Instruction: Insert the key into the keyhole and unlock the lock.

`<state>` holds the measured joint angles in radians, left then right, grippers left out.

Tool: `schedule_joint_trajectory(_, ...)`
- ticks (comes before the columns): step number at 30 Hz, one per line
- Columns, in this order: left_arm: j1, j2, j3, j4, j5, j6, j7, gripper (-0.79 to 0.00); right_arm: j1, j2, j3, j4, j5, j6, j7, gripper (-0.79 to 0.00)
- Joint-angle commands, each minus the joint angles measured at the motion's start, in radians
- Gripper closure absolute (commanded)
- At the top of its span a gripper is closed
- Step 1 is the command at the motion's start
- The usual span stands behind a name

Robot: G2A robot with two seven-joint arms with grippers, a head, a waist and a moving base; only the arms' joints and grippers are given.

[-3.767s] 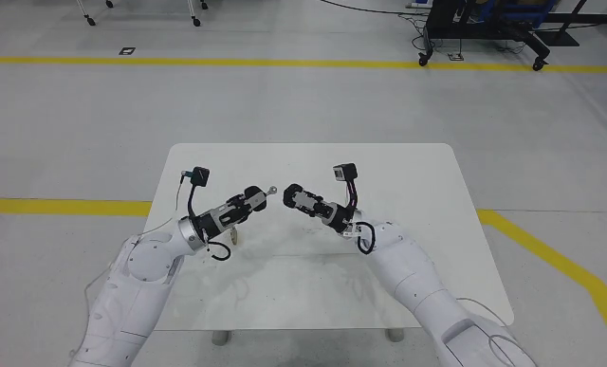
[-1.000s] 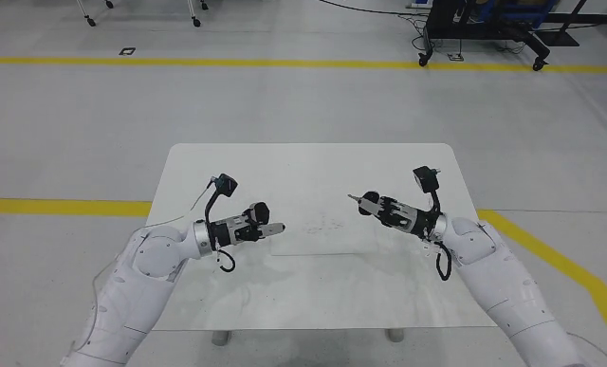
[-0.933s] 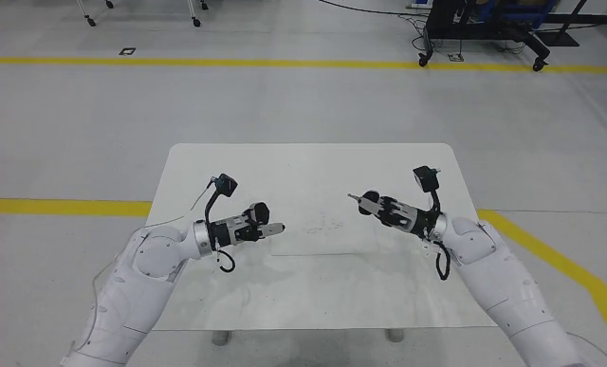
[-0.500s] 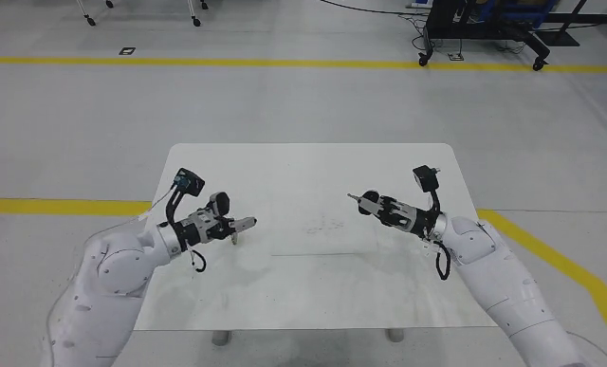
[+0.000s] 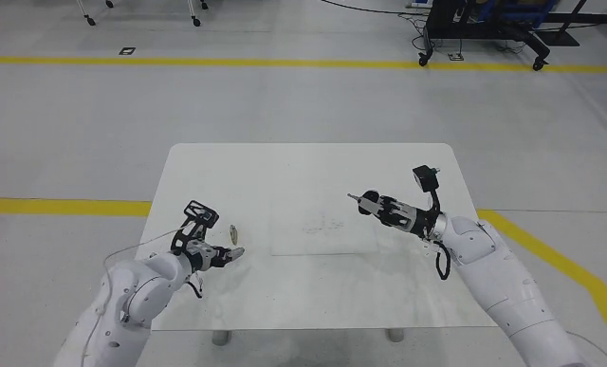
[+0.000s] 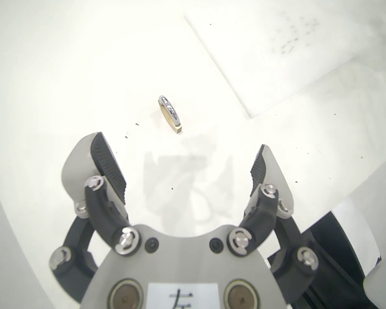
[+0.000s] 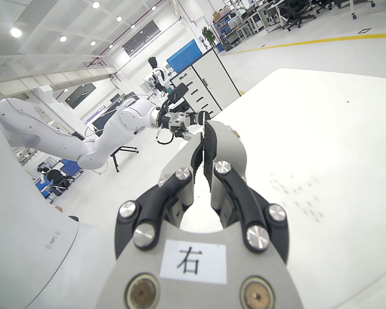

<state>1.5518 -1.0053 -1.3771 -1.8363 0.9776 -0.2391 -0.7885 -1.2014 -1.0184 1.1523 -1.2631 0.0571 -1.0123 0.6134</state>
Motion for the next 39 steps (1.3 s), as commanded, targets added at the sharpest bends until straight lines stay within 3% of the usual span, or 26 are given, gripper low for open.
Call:
schedule_joint_trajectory(1, -0.038, -0.006, 0.044, 0.031, 0.030, 0.025, 0.005, -0.650, 0.000, 0.000, 0.000, 0.000, 0.000, 0.000, 0.000, 0.000)
schedule_joint_trajectory(3, -0.066, -0.012, 0.077, 0.056, 0.043, 0.040, 0.010, -0.600, 0.000, 0.000, 0.000, 0.000, 0.000, 0.000, 0.000, 0.000)
schedule_joint_trajectory(7, -0.106, -0.021, 0.112, 0.091, 0.070, 0.094, 0.014, -0.391, 0.000, 0.000, 0.000, 0.000, 0.000, 0.000, 0.000, 0.000)
schedule_joint_trajectory(17, -0.150, -0.033, 0.150, 0.142, 0.094, 0.140, 0.003, -0.345, 0.000, 0.000, 0.000, 0.000, 0.000, 0.000, 0.000, 0.000)
schedule_joint_trajectory(25, -0.137, -0.036, 0.150, 0.127, 0.096, 0.158, 0.001, -0.268, 0.000, 0.000, 0.000, 0.000, 0.000, 0.000, 0.000, 0.000)
schedule_joint_trajectory(28, -0.139, -0.037, 0.153, 0.134, 0.109, 0.160, -0.014, -0.135, 0.000, 0.000, 0.000, 0.000, 0.000, 0.000, 0.000, 0.000)
schedule_joint_trajectory(29, -0.140, -0.037, 0.155, 0.134, 0.113, 0.162, -0.016, 0.000, 0.000, 0.000, 0.000, 0.000, 0.000, 0.000, 0.000, 0.000)
schedule_joint_trajectory(39, -0.138, -0.040, 0.161, 0.131, 0.111, 0.139, -0.035, 0.000, 0.000, 0.000, 0.000, 0.000, 0.000, 0.000, 0.000, 0.000)
